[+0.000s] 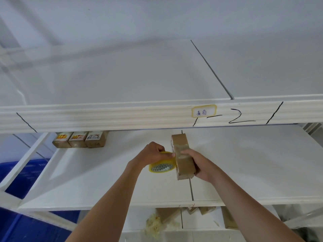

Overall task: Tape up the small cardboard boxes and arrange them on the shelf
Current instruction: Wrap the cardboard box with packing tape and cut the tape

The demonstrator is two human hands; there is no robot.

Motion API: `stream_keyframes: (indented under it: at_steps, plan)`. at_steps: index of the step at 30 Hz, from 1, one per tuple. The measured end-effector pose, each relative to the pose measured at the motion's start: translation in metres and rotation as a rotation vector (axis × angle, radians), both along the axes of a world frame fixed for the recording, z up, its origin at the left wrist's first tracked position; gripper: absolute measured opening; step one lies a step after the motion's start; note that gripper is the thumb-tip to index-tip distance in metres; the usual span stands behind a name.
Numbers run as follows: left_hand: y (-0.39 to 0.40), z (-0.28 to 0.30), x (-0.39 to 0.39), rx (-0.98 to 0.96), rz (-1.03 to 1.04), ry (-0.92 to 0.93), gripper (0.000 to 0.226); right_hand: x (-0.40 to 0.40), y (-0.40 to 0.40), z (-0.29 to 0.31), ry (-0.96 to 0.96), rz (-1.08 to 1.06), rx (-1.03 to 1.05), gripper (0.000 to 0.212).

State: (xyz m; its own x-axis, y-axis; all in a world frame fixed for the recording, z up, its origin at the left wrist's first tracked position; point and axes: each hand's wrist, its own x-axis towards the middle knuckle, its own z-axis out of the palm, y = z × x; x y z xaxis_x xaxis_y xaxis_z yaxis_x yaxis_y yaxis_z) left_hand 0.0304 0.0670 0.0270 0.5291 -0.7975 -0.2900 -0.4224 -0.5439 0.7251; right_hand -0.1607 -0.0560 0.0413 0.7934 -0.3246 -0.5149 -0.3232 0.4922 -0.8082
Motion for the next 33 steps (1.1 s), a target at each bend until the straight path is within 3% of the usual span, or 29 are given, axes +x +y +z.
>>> stream_keyframes:
  at_steps: [3,7,14,19,26,33]
  plan:
    - [-0.008,0.010,-0.004,0.005,-0.028,-0.095,0.052,0.005,0.001,-0.002,0.065,0.081,-0.235,0.045]
    - [-0.011,0.015,-0.009,0.056,-0.055,-0.149,0.049,0.010,-0.006,0.000,0.137,0.089,-0.446,0.039]
    - [0.004,0.019,-0.001,0.050,-0.157,0.087,0.023,0.008,-0.014,0.001,0.172,0.069,-0.461,0.033]
    - [0.008,0.014,0.006,0.049,-0.150,0.055,0.047,0.007,-0.014,0.002,0.195,0.046,-0.466,0.032]
    - [0.011,0.006,0.008,0.141,-0.062,-0.141,0.057,0.006,-0.009,0.002,0.170,0.037,-0.413,0.027]
    - [0.024,-0.003,0.009,0.106,-0.090,0.043,0.060,-0.003,-0.016,0.002,0.162,0.041,-0.371,0.028]
